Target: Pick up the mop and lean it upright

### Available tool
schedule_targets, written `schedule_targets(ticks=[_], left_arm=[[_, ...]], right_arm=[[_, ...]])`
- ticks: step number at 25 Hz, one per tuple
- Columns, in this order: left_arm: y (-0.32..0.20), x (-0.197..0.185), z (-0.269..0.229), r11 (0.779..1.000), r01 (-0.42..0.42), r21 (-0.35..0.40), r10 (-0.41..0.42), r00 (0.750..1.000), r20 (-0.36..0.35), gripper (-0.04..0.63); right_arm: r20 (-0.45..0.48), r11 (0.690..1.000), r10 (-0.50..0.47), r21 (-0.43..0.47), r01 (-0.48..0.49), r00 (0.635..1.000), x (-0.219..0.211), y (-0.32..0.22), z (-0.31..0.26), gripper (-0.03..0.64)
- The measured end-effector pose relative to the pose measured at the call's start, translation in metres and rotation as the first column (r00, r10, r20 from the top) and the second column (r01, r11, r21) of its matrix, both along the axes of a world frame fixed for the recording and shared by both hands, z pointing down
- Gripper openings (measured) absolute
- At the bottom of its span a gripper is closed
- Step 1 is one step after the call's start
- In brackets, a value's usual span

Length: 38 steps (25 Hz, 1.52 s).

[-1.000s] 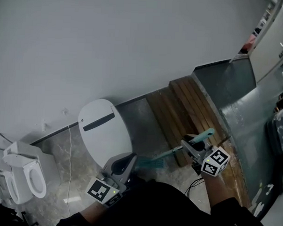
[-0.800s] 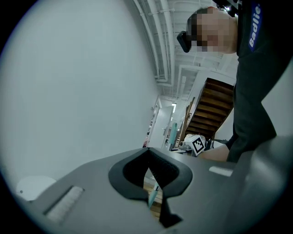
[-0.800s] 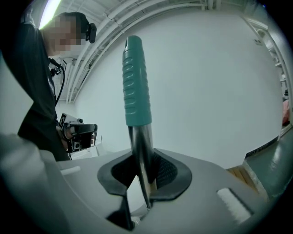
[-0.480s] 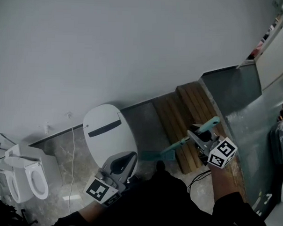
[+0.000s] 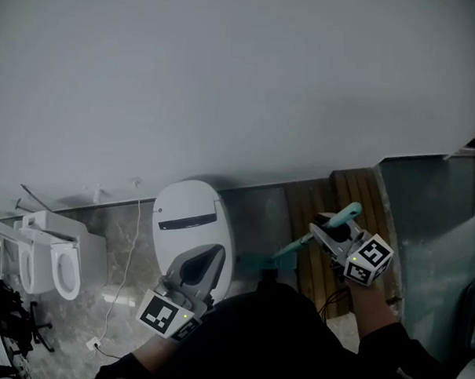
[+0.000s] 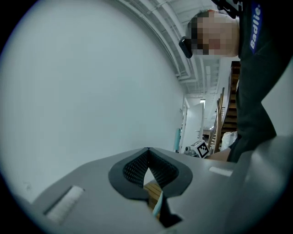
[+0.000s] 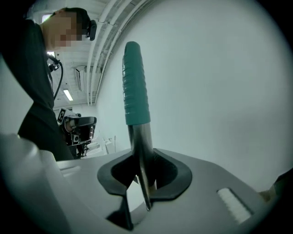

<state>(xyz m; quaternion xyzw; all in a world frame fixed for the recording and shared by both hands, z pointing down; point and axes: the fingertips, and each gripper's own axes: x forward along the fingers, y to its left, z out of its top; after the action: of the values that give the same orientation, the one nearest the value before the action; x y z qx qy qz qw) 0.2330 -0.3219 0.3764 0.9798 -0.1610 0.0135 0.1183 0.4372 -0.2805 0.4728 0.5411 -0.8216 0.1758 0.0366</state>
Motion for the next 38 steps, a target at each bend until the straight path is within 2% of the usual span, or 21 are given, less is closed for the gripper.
schedule_targets(ticks=[5,10,14,27,38], left_arm=[[-0.014,0.033,0.007,0.997,0.079,-0.002,-0.079,0.995,0.058,0.020],[-0.031,0.034,0.005,0.980,0.201,-0.005,-0.200,0.976,0.086,0.020],[-0.043,0.033,0.004,0.964,0.264,-0.004,-0.263,0.959,0.107,0.020],[-0.063,0.016,0.020,0.916,0.401,-0.003,-0.395,0.903,0.168,0.020],[-0.068,-0.009,0.027,0.875,0.483,-0.018,-0.470,0.858,0.208,0.020]], right_arm=[[0.034,0.996,-0.091,0.016,0.091,0.995,0.030,-0.054,0.018,0.080],[0.027,0.984,-0.180,0.009,0.180,0.983,0.033,-0.101,0.024,0.078],[0.008,0.971,-0.239,0.004,0.239,0.971,0.033,-0.136,0.035,0.078],[-0.004,0.973,-0.231,-0.014,0.231,0.973,0.062,-0.236,0.076,0.078],[-0.026,0.974,-0.212,-0.094,0.208,0.977,0.069,-0.287,0.127,0.080]])
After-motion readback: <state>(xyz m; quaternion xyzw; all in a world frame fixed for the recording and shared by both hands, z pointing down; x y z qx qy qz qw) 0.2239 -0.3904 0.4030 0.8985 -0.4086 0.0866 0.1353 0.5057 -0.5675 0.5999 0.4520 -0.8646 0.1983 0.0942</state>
